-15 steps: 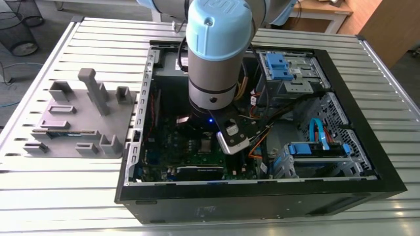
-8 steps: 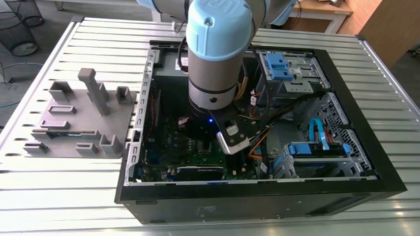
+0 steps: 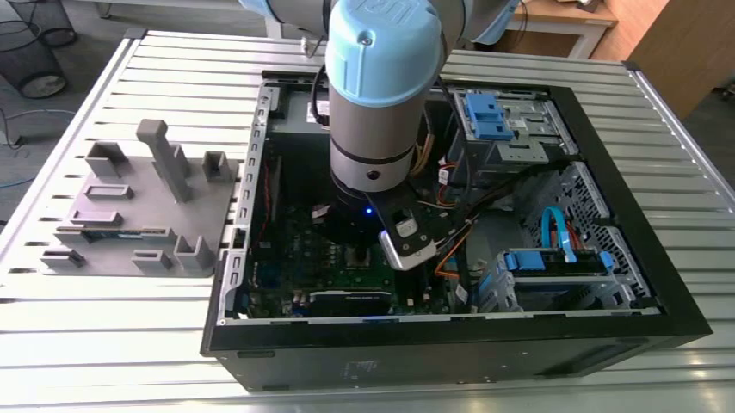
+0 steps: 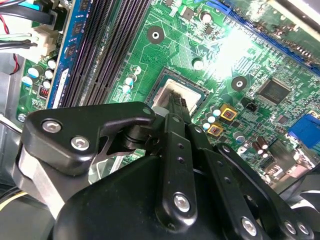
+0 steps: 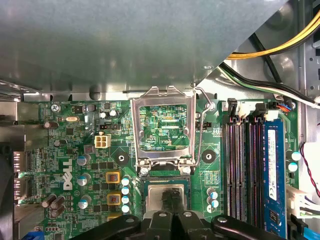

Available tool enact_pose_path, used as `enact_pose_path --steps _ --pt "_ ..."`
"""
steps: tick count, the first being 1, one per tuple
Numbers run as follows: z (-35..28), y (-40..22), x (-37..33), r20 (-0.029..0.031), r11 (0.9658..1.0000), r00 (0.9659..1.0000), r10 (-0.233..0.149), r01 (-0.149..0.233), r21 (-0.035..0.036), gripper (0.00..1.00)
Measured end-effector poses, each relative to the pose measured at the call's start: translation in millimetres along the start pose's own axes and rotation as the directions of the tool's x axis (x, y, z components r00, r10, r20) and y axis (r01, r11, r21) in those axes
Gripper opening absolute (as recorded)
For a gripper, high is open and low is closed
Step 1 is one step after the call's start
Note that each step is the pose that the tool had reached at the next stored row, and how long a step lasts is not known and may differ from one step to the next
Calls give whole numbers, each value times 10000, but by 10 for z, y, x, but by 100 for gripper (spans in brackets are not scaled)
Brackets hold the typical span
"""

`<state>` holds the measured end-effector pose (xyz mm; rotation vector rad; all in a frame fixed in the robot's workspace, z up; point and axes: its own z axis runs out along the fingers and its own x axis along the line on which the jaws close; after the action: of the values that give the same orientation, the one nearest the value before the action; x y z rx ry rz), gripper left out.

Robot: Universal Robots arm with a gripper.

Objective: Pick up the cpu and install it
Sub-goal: 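Place the cpu into insertion slot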

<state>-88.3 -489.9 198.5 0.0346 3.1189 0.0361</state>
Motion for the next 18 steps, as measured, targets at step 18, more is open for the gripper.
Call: enact_pose_path --steps 18 --pt "56 -2 19 1 10000 10000 20 -20 13 11"
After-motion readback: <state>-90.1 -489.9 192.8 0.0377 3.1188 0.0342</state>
